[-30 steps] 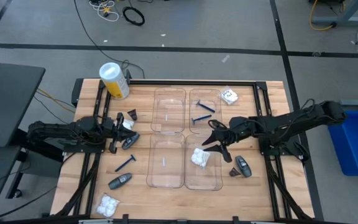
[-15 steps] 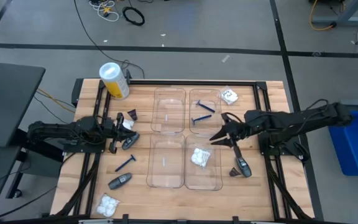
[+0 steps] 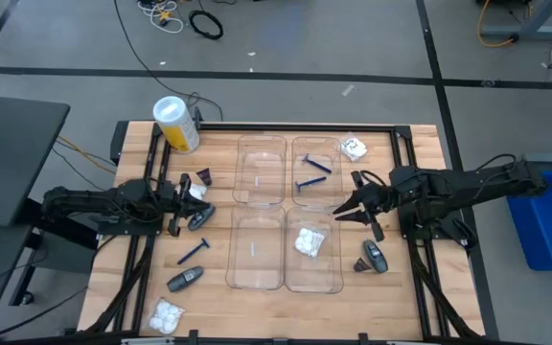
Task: Pick & Place Travel size toiletries
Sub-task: Adjust the transparent bin
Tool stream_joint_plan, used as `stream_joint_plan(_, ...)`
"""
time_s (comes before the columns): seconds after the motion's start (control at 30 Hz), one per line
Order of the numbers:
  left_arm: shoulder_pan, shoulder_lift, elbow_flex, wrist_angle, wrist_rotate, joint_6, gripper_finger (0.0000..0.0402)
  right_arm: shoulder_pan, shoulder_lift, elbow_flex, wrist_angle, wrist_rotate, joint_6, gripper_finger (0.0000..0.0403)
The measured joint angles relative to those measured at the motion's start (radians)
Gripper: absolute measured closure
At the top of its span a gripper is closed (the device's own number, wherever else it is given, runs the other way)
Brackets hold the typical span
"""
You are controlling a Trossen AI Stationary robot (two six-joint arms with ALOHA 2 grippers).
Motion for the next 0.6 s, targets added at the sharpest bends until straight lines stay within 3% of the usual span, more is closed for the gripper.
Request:
stream_joint_plan(0.3, 0.0, 0.0, 0.0, 0.0, 0.0, 0.0, 0.0379, 0.0, -0.103, 0.0, -0.1, -0.001, -0.053, 0.0328)
stream_joint_plan(0.6, 0.0, 0.0, 0.0, 0.0, 0.0, 0.0, 0.0379, 0.002, -0.115, 0.0, -0.123, -0.019, 0.003, 0.0328)
